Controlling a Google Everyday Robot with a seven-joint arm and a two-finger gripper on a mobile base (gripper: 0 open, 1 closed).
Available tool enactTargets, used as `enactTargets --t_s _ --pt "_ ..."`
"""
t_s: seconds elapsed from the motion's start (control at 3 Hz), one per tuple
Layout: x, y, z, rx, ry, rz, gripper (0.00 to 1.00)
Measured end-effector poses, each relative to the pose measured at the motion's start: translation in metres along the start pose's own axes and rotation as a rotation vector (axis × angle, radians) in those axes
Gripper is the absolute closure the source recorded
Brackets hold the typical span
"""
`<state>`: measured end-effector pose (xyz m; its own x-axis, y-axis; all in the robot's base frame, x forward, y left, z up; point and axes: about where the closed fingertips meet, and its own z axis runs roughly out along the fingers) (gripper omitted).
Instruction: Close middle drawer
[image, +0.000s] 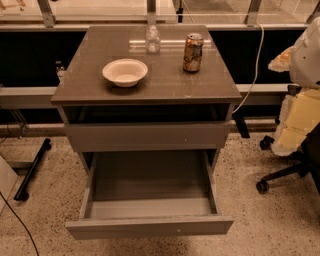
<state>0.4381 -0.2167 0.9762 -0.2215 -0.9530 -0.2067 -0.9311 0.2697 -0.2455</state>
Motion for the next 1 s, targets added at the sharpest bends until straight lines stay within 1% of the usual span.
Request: enactTargets --t_s 0.33,0.67,1.0 --pt "0.000 0.000 0.000 0.000 0.000 0.000 0.00" --pt "-0.001 0.000 -0.001 0.007 -0.002 -0.001 0.08" --pt "-0.003 0.005 0.012 -0.003 -0.027 0.006 0.32"
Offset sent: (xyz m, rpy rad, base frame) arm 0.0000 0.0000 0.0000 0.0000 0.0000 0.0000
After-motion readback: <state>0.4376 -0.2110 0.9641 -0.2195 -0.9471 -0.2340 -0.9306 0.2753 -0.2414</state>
